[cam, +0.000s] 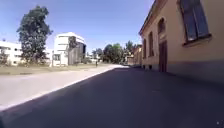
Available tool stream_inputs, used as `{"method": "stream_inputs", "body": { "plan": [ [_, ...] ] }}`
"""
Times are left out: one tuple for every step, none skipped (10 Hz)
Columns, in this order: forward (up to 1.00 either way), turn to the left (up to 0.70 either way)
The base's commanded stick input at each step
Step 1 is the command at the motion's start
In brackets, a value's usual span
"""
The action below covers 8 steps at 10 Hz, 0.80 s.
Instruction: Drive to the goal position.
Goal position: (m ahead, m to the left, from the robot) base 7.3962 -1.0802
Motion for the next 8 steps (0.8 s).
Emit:
{"method": "stream_inputs", "body": {
  "plan": [
    [0.70, 0.00],
    [0.70, 0.00],
    [0.70, 0.00],
    [0.70, 0.00],
    [0.70, 0.00],
    [0.70, 0.00],
    [0.70, 0.00],
    [0.70, 0.00]
  ]
}}
